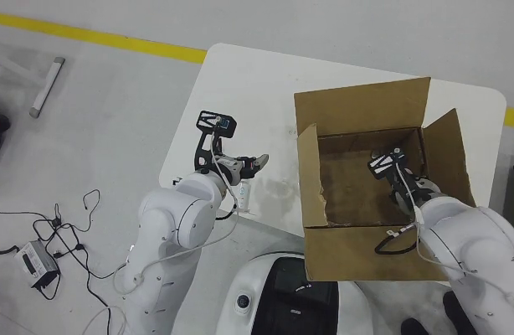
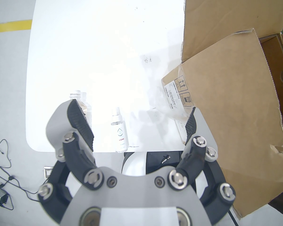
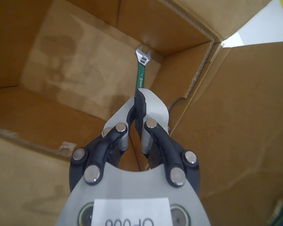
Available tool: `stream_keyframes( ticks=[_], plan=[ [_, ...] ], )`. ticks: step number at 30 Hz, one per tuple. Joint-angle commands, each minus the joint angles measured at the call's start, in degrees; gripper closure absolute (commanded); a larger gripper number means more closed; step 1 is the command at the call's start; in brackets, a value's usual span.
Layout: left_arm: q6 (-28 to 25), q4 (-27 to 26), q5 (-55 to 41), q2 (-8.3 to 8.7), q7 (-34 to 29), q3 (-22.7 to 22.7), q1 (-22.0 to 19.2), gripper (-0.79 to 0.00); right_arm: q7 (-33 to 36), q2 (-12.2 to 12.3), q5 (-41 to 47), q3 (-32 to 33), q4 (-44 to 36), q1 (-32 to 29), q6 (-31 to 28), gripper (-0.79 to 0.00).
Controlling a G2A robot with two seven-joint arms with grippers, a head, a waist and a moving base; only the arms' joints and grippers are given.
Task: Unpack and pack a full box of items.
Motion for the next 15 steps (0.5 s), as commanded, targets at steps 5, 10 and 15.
stream_keyframes(
  ticks=[5,10,15],
  plan=[
    [0.00,0.00,0.00,0.00,0.00,0.00,0.00,-0.785,0.04,0.01,1.07,0.21,-0.47,-0.04,-0.03,0.000],
    [0.00,0.00,0.00,0.00,0.00,0.00,0.00,-0.785,-0.93,0.00,0.67,0.25,0.12,-0.40,-0.12,0.000],
    [0.00,0.00,0.00,0.00,0.00,0.00,0.00,-0.785,-3.27,-0.65,-3.67,-2.92,6.69,2.44,-0.50,0.000]
  ],
)
